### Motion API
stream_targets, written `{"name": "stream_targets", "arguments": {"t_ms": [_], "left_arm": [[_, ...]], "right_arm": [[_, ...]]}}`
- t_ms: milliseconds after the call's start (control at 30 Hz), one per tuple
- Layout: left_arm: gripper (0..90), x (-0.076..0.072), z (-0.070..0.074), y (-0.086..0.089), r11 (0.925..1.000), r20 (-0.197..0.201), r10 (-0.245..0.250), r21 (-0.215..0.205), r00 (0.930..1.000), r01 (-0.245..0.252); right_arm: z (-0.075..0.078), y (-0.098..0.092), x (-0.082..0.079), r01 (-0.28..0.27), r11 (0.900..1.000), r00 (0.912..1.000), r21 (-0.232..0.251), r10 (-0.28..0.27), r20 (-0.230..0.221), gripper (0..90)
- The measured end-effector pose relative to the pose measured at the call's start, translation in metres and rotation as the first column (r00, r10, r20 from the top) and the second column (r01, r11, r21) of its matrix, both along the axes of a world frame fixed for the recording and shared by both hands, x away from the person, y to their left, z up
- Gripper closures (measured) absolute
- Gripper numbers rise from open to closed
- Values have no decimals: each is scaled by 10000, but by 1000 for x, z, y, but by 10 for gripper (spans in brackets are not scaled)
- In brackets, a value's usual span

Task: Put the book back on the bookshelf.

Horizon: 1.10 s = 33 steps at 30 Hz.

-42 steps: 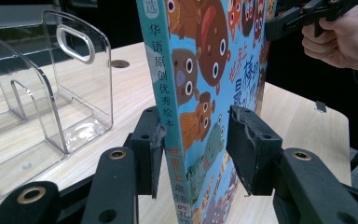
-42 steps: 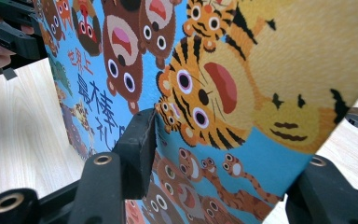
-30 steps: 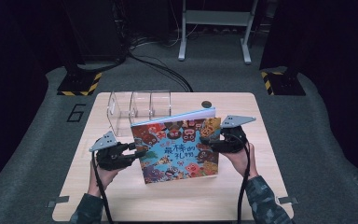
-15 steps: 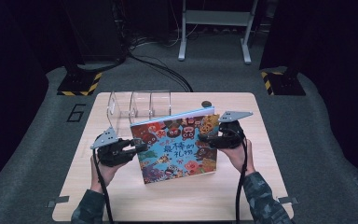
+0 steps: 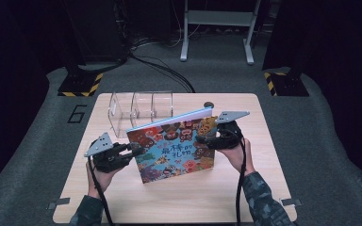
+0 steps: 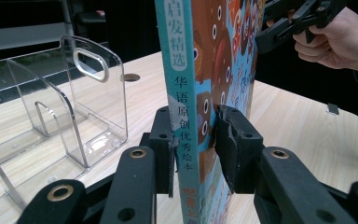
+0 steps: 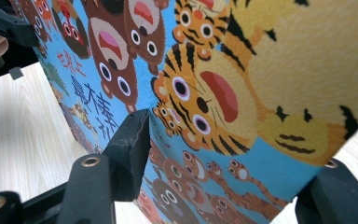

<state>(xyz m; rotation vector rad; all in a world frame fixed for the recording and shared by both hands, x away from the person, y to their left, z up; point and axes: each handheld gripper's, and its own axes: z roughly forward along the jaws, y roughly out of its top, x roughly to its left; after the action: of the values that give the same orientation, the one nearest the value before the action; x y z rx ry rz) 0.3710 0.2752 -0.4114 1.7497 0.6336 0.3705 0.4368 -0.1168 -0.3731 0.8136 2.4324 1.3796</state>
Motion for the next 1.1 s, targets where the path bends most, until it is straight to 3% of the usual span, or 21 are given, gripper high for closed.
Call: {"name": "stream_targets", "arguments": {"t_ms": [133, 267, 467, 700, 967, 1100], "left_arm": [[681, 1, 1, 1, 9999, -10, -110, 10, 9999, 110], [674, 4, 4, 0, 9990, -34, -212, -382, 9998, 210], [654, 10, 17, -7, 9966, 131, -514, -644, 9986, 521], [665, 10, 22, -10, 9978, 269, -564, -325, 9980, 573], [717, 7, 22, -9, 9973, 536, -685, -240, 9962, 699], [735, 5, 21, -8, 9951, 565, -981, -100, 9936, 988]], "right_arm": [[0, -1, -2, -30, 10000, 10000, -67, 30, 39, 426], [-1, -1, -3, -48, 10000, 10000, -32, 48, 34, 432], [-1, -3, -4, -153, 9999, 9999, -50, 153, 79, 433], [-5, -5, -5, -4, 9996, 9999, -291, 1, -113, 368], [-10, -25, -3, 443, 9990, 9980, 35, -441, -444, 323], [-11, -30, 3, 755, 9970, 9952, 151, -744, -628, 269]]}}
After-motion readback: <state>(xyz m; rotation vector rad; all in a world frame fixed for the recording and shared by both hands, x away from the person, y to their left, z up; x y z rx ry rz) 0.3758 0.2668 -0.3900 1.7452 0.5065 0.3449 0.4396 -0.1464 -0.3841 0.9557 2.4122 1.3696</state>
